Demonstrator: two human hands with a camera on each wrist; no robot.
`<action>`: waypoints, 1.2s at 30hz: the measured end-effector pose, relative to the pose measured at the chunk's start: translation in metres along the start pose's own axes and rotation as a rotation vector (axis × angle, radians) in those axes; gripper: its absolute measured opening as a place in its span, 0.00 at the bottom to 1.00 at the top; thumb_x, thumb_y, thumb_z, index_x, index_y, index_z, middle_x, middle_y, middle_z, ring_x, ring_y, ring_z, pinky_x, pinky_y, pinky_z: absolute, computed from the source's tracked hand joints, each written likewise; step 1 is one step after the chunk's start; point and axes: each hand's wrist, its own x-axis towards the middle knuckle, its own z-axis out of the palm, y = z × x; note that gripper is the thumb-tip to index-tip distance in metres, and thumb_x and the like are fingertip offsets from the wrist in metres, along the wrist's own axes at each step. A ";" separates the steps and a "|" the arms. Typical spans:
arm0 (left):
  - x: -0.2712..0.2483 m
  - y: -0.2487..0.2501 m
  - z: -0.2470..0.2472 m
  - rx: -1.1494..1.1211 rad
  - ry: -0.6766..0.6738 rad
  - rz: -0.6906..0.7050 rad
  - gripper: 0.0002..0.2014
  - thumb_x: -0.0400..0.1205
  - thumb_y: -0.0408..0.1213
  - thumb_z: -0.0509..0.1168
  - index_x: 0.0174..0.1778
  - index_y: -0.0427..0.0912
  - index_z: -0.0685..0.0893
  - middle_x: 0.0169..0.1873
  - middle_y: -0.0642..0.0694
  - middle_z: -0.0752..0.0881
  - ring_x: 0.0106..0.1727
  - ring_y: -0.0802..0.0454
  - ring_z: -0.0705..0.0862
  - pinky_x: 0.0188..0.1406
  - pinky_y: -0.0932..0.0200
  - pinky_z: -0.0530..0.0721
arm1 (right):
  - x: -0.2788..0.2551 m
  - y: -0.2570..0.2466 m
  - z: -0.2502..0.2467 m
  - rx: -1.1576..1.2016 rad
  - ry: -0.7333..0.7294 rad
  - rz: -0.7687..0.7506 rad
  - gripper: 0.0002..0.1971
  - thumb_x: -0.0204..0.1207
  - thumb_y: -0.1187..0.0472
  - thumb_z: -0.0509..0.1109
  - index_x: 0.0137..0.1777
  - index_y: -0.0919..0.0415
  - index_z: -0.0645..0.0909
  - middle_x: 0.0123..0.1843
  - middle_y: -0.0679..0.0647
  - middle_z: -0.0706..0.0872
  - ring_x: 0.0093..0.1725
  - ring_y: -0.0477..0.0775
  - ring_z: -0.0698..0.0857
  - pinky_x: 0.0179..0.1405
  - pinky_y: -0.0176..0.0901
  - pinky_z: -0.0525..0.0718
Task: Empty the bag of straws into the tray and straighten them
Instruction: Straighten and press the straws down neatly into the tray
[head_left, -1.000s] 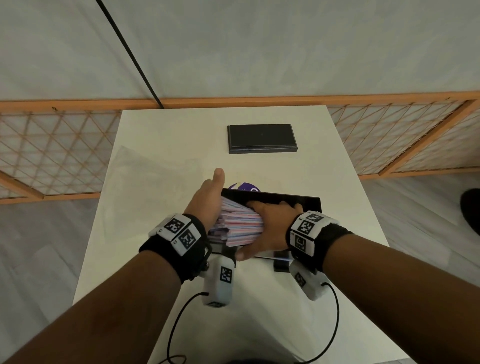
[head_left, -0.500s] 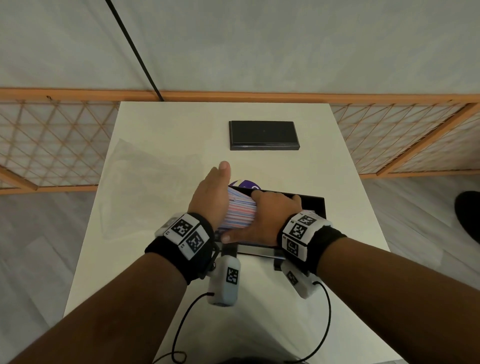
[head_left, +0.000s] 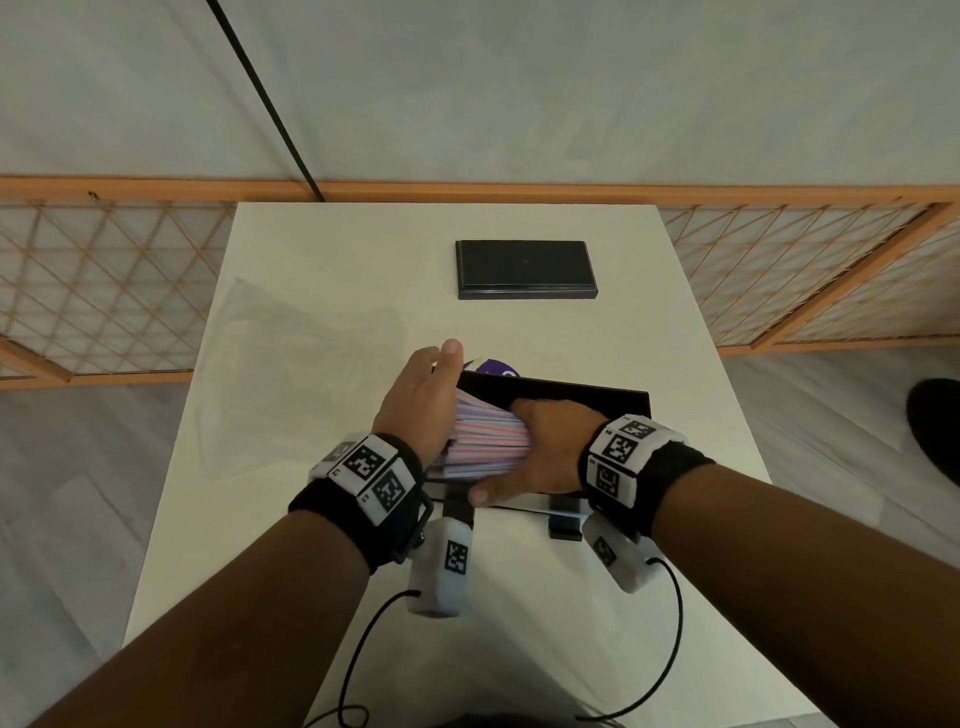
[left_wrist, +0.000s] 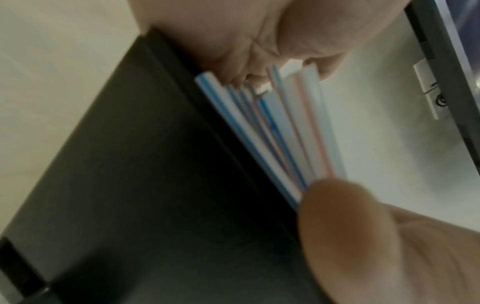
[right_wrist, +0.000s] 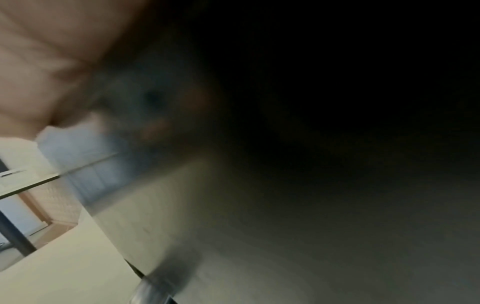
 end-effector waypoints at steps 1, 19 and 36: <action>0.000 -0.002 0.000 -0.006 0.021 0.013 0.29 0.88 0.62 0.48 0.74 0.46 0.75 0.71 0.45 0.81 0.69 0.45 0.80 0.76 0.40 0.73 | 0.000 0.000 0.000 0.012 -0.003 -0.014 0.53 0.45 0.19 0.76 0.70 0.44 0.73 0.59 0.43 0.83 0.58 0.48 0.82 0.65 0.49 0.82; -0.004 0.006 -0.003 0.455 -0.228 -0.023 0.20 0.92 0.46 0.39 0.81 0.49 0.57 0.88 0.38 0.42 0.88 0.33 0.39 0.83 0.27 0.47 | -0.013 0.002 -0.010 -0.001 0.159 -0.054 0.49 0.48 0.15 0.66 0.67 0.43 0.75 0.56 0.42 0.84 0.53 0.46 0.83 0.60 0.52 0.85; -0.014 0.005 0.001 0.080 -0.119 0.005 0.11 0.92 0.48 0.42 0.56 0.53 0.70 0.61 0.51 0.73 0.72 0.48 0.70 0.71 0.53 0.64 | -0.030 0.021 0.029 -0.331 0.216 0.107 0.56 0.52 0.10 0.45 0.72 0.48 0.73 0.70 0.52 0.78 0.70 0.62 0.76 0.72 0.67 0.69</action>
